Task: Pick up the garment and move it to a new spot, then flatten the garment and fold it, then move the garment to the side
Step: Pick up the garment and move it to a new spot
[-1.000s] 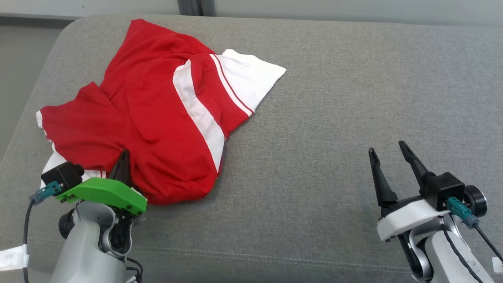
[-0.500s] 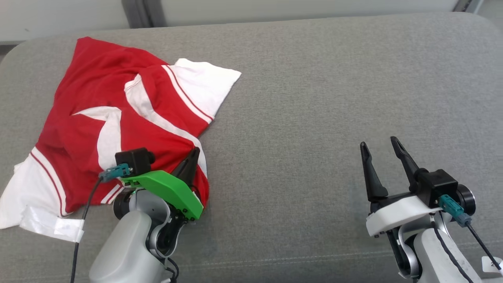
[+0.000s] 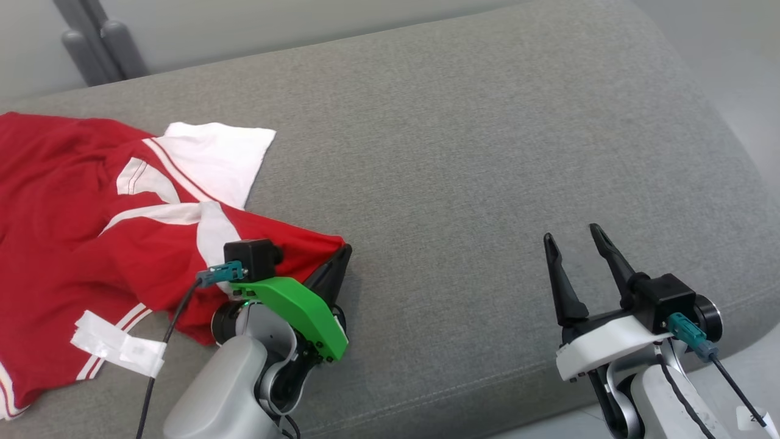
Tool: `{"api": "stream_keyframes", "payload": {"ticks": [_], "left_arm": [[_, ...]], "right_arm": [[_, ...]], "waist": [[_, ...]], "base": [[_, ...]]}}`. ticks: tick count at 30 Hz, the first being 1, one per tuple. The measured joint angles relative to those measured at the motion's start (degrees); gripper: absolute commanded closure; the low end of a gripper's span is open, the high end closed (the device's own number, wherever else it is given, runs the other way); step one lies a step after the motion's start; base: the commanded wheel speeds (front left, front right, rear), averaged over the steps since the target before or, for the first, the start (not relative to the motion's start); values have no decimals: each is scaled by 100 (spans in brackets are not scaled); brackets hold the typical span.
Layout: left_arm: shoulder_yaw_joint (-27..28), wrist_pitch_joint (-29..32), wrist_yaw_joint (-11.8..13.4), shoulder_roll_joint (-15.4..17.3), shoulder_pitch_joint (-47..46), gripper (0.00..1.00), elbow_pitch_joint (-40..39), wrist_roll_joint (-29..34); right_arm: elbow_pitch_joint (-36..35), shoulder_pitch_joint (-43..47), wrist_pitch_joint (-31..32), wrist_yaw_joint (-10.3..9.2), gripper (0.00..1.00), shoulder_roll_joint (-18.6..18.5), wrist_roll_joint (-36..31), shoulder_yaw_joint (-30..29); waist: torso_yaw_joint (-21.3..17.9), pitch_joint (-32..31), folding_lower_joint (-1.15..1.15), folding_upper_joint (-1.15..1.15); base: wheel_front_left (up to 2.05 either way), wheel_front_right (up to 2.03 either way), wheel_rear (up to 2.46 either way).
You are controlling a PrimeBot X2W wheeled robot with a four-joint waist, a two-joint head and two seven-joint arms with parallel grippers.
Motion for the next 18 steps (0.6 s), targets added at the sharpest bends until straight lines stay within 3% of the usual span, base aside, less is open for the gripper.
{"api": "stream_keyframes", "payload": {"ticks": [11,17,18], "left_arm": [[-1055,-55,0,31,-196,100,-502,-754],[-1553,-155,0,35,-203,100,-450,-727],[-1604,-155,3,38,-204,71,-423,-737]], "right_arm": [[40,-81,-1,112,0,85,0,138],[64,-82,0,113,0,116,0,144],[62,-82,-1,113,0,122,1,130]], "waist": [[-835,8,0,0],[-1159,53,0,0],[-1197,62,0,0]], "base": [[0,0,0],[0,0,0],[0,0,0]]}}
